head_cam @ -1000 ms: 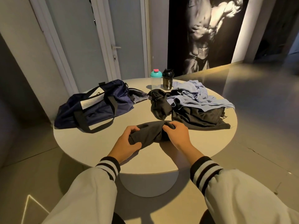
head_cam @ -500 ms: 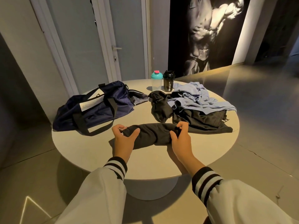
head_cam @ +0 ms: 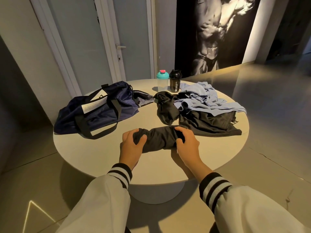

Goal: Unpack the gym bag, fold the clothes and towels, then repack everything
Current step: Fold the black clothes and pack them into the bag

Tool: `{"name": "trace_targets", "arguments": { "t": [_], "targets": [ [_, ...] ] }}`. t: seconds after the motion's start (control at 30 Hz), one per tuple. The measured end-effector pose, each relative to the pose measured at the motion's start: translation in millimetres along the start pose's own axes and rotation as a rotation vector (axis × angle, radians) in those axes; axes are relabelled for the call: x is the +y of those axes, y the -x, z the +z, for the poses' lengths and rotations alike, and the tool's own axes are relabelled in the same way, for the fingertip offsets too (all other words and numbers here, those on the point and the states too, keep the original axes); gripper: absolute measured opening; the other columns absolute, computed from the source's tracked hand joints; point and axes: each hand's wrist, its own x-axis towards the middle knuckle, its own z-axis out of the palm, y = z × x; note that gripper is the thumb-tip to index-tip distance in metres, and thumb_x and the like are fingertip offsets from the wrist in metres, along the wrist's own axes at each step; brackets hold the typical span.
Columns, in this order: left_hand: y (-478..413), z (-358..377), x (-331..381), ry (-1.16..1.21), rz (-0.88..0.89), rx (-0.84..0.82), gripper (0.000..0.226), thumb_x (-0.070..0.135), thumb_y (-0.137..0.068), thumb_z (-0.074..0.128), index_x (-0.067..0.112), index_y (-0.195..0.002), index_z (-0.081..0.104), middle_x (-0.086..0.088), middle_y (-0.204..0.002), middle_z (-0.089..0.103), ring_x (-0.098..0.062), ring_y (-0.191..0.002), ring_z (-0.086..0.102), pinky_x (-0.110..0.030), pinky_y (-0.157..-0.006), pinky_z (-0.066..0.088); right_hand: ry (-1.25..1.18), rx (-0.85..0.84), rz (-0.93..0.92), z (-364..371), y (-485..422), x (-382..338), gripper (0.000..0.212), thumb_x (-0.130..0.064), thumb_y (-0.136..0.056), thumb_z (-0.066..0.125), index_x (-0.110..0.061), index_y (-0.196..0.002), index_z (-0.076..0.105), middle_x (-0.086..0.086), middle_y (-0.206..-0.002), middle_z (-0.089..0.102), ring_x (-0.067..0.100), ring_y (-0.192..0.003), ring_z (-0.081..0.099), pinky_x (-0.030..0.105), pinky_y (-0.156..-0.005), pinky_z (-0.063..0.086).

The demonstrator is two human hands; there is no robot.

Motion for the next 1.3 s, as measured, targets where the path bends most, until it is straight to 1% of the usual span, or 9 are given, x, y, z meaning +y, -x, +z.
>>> {"name": "trace_targets", "arguments": {
  "t": [0.2, 0.37, 0.5, 0.63, 0.83, 0.97, 1.1, 1.2, 1.3],
  "targets": [
    [-1.3, -1.3, -4.3, -0.025, -0.046, 0.074, 0.039, 0.040, -0.105, 0.047, 0.023, -0.139, 0.056, -0.004, -0.137, 0.060, -0.026, -0.125, 0.057, -0.049, -0.106, 0.049, 0.215, -0.050, 0.052, 4.1, -1.5, 3.1, 0.050, -0.006, -0.101, 0.045, -0.028, -0.146, 0.050, 0.005, -0.148, 0.038, 0.026, -0.123, 0.051, 0.038, -0.102, 0.048],
    [-2.7, 3.4, 1.3, -0.099, -0.086, 0.090, 0.041, 0.037, -0.109, 0.034, 0.024, -0.145, 0.047, -0.008, -0.133, 0.061, -0.028, -0.121, 0.058, -0.050, -0.105, 0.048, 0.343, -0.031, 0.027, 10.3, -2.5, 9.9, 0.042, -0.024, -0.103, 0.048, -0.029, -0.145, 0.050, 0.009, -0.142, 0.037, 0.032, -0.110, 0.056, 0.041, -0.101, 0.050],
    [1.8, 7.0, 6.7, -0.081, -0.046, 0.114, 0.041, 0.029, -0.111, 0.028, 0.040, -0.150, 0.030, -0.001, -0.092, 0.061, -0.012, -0.084, 0.060, -0.038, -0.082, 0.051, 0.521, -0.048, -0.001, 11.6, 0.6, 0.9, 0.048, -0.051, -0.103, 0.036, -0.035, -0.146, 0.046, 0.008, -0.154, 0.029, 0.031, -0.135, 0.032, 0.047, -0.112, 0.030],
    [3.4, 6.6, 2.7, -0.102, -0.020, 0.107, 0.033, 0.025, -0.110, 0.026, 0.036, -0.133, 0.048, -0.002, -0.108, 0.059, -0.021, -0.101, 0.059, -0.047, -0.093, 0.055, 0.596, -0.139, -0.021, 11.1, 1.0, -0.8, 0.052, -0.056, -0.102, 0.027, -0.040, -0.150, 0.037, 0.001, -0.166, 0.003, 0.031, -0.149, 0.006, 0.054, -0.116, 0.017],
    [-5.4, 2.8, -2.4, -0.339, 0.008, 0.196, 0.040, 0.013, -0.104, 0.031, 0.029, -0.111, 0.067, 0.001, -0.147, 0.049, -0.026, -0.134, 0.044, -0.053, -0.110, 0.042, 0.587, -0.195, 0.026, 11.7, -0.5, -1.3, 0.051, -0.049, -0.103, 0.024, -0.043, -0.153, 0.026, 0.006, -0.156, 0.029, 0.031, -0.126, 0.039, 0.048, -0.107, 0.037],
    [-3.2, 4.5, -8.6, -0.176, 0.002, 0.061, 0.027, 0.037, -0.101, 0.046, 0.032, -0.124, 0.059, 0.003, -0.129, 0.060, -0.022, -0.119, 0.057, -0.047, -0.101, 0.052, 0.582, -0.171, 0.045, 9.1, 0.3, -3.2, 0.050, -0.045, -0.104, 0.026, -0.042, -0.154, 0.026, 0.009, -0.160, 0.020, 0.034, -0.131, 0.033, 0.048, -0.110, 0.033],
    [-0.4, 11.6, -9.5, -0.402, 0.073, -0.008, 0.050, 0.056, -0.097, 0.051, 0.027, -0.138, 0.050, -0.001, -0.136, 0.056, -0.022, -0.123, 0.053, -0.046, -0.104, 0.049, 0.546, -0.026, 0.025, 8.4, 3.5, -5.4, 0.044, -0.046, -0.103, 0.034, -0.042, -0.147, 0.035, 0.009, -0.163, 0.009, 0.034, -0.148, 0.005, 0.054, -0.114, 0.019],
    [5.0, 15.4, -0.8, -0.532, 0.031, 0.038, 0.056, 0.060, -0.099, 0.040, 0.025, -0.142, 0.047, -0.005, -0.138, 0.054, -0.024, -0.125, 0.050, -0.045, -0.108, 0.042, 0.499, 0.055, -0.052, 8.2, 5.5, -8.1, 0.041, -0.046, -0.102, 0.040, -0.037, -0.142, 0.045, 0.007, -0.145, 0.033, 0.028, -0.133, 0.027, 0.045, -0.105, 0.028],
    [13.6, 22.9, 13.7, -0.621, -0.014, 0.014, 0.052, 0.058, -0.101, 0.033, 0.024, -0.136, 0.051, -0.005, -0.130, 0.057, -0.024, -0.118, 0.051, -0.046, -0.107, 0.041, 0.447, -0.089, -0.017, 10.0, 2.4, -7.2, 0.047, -0.053, -0.103, 0.033, -0.040, -0.147, 0.041, 0.002, -0.124, 0.044, 0.022, -0.115, 0.044, 0.041, -0.098, 0.031]
  ]
}}
